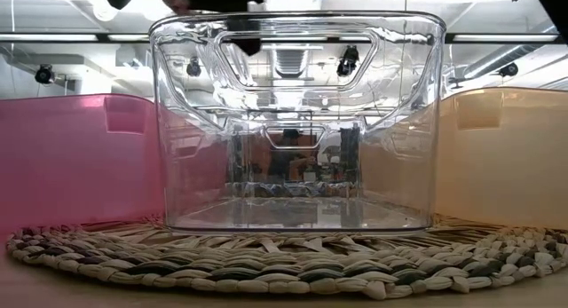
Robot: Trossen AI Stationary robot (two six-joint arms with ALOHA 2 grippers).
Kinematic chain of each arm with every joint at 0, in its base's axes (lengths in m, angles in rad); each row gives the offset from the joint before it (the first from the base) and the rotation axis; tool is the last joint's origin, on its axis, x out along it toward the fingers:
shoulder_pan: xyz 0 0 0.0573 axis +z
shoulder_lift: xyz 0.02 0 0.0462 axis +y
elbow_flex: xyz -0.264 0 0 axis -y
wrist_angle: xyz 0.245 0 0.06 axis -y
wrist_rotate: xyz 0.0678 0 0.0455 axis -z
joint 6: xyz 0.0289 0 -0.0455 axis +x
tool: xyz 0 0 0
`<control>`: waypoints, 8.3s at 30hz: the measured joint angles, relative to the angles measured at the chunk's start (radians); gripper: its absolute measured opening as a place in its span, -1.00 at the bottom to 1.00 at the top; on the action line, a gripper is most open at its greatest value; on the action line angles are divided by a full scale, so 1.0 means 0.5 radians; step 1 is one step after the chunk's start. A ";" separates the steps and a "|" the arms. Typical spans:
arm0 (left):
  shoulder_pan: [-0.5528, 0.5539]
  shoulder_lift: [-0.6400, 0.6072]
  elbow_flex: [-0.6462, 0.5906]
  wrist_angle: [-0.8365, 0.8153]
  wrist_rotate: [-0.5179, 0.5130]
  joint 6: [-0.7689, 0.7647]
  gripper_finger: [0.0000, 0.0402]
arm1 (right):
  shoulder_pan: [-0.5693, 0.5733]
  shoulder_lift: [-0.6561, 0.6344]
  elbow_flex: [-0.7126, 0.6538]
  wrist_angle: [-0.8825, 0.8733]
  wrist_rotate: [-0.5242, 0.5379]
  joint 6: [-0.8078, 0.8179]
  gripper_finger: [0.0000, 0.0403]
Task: Pick and place Granola Bars by type
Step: Put the red granola bar into the pink bin, then put the yellow granola bar into the orange bin
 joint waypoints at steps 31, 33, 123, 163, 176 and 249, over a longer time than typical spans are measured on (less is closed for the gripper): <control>0.002 -0.012 0.000 -0.001 -0.001 0.010 -1.00 | 0.074 0.640 0.788 -0.559 -0.374 -0.025 -0.75; 0.002 -0.012 0.000 -0.001 -0.001 0.009 -1.00 | 0.080 0.640 0.772 -0.558 -0.441 -0.022 -0.64; 0.001 -0.021 0.000 0.143 -0.015 0.055 -1.00 | -0.529 -1.069 -0.881 0.101 0.128 -0.772 -0.96; 0.080 0.565 0.124 0.590 -0.128 0.062 -0.31 | -0.529 -1.953 -1.844 0.369 0.339 -0.488 -0.96; 0.328 0.807 0.319 0.389 -0.100 0.189 -0.22 | -0.529 -1.952 -1.844 0.356 0.338 -0.427 -0.96; 1.075 2.527 0.561 -0.134 0.123 0.489 -0.22 | -0.529 -1.951 -1.848 0.237 0.397 -0.261 -0.96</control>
